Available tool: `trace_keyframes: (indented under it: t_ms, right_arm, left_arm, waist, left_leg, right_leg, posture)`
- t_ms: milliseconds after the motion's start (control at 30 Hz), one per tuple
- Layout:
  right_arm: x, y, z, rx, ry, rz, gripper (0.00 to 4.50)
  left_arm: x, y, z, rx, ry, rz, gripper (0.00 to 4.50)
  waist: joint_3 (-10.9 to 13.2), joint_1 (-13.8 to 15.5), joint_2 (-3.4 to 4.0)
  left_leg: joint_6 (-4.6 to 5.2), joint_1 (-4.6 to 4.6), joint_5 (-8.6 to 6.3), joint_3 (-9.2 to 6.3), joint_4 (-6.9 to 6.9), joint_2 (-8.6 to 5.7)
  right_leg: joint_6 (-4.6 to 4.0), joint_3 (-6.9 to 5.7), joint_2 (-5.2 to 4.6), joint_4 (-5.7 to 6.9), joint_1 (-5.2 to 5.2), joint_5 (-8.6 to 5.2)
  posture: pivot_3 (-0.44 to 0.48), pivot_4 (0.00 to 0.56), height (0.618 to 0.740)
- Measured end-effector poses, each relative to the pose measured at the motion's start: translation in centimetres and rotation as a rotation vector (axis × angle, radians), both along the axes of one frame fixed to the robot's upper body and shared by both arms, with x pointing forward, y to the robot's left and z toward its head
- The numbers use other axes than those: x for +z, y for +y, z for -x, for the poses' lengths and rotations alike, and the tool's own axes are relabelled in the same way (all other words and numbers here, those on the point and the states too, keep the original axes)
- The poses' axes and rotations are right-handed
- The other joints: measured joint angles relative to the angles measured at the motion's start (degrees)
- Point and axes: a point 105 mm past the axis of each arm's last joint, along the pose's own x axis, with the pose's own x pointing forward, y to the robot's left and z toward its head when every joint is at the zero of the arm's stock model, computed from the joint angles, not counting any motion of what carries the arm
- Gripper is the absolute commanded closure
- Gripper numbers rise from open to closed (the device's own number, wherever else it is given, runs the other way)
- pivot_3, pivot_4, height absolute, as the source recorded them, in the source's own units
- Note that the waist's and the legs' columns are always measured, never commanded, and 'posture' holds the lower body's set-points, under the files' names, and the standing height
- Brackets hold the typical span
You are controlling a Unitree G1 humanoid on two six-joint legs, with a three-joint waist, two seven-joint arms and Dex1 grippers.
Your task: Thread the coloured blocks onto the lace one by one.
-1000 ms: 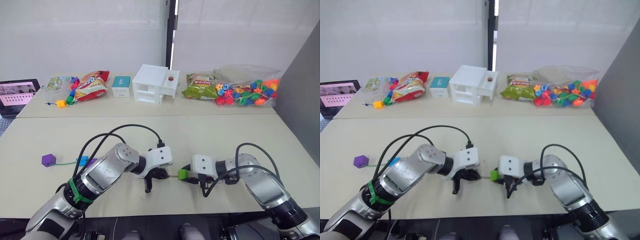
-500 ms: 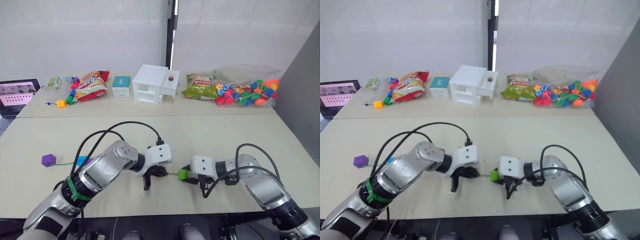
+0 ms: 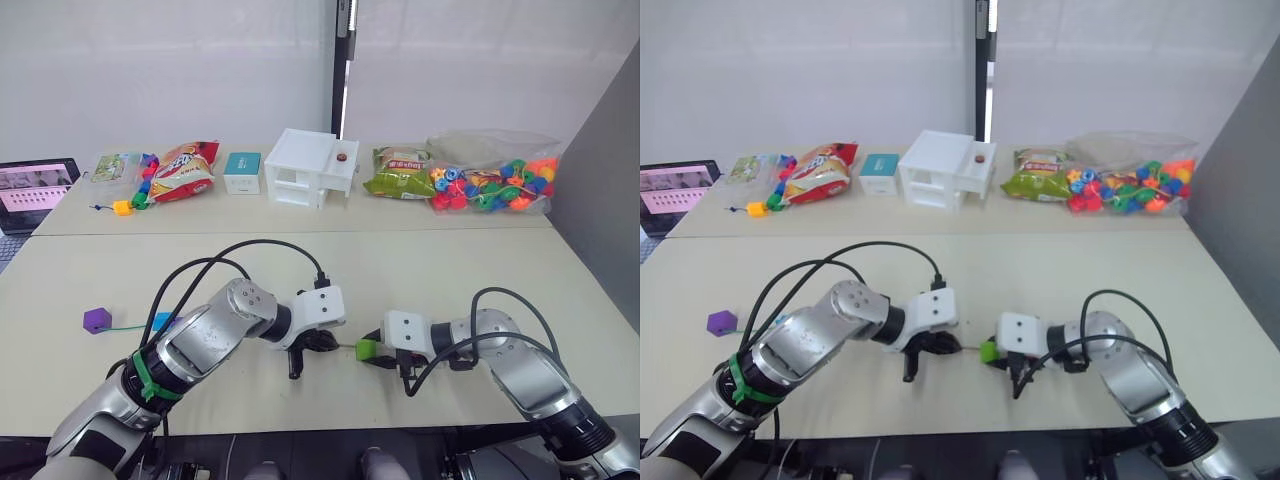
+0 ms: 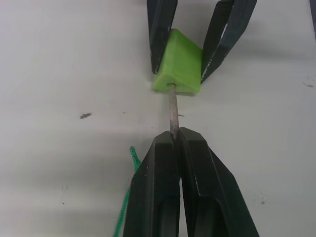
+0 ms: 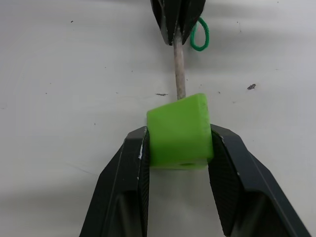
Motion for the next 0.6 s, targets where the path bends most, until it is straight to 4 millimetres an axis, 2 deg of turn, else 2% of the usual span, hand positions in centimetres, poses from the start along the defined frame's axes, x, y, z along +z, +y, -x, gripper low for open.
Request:
trace_keyframes:
  t_ms: [367,600]
  right_arm:
    - [0.0,0.0,0.0,-0.004,0.005,0.002,3.36]
    - [0.0,-0.5,-0.1,-0.017,0.012,0.016,3.36]
  left_arm:
    - [-0.1,-0.9,0.1,-0.006,0.004,0.025,4.5]
    - [-0.9,-1.8,-0.2,0.007,0.055,0.049,4.5]
  waist:
    - [0.0,0.09,0.0]
    - [0.0,0.68,0.0]
  left_leg:
    - [0.0,-0.01,0.0,0.0,0.01,0.0]
    - [-0.01,0.07,0.0,0.0,0.09,-0.04]
  right_leg:
    - [0.0,0.0,-0.01,0.0,0.01,0.0]
    - [0.01,-0.01,-0.04,-0.04,0.2,0.0]
  posture:
    - [0.0,0.15,0.74]
    - [0.0,0.15,0.74]
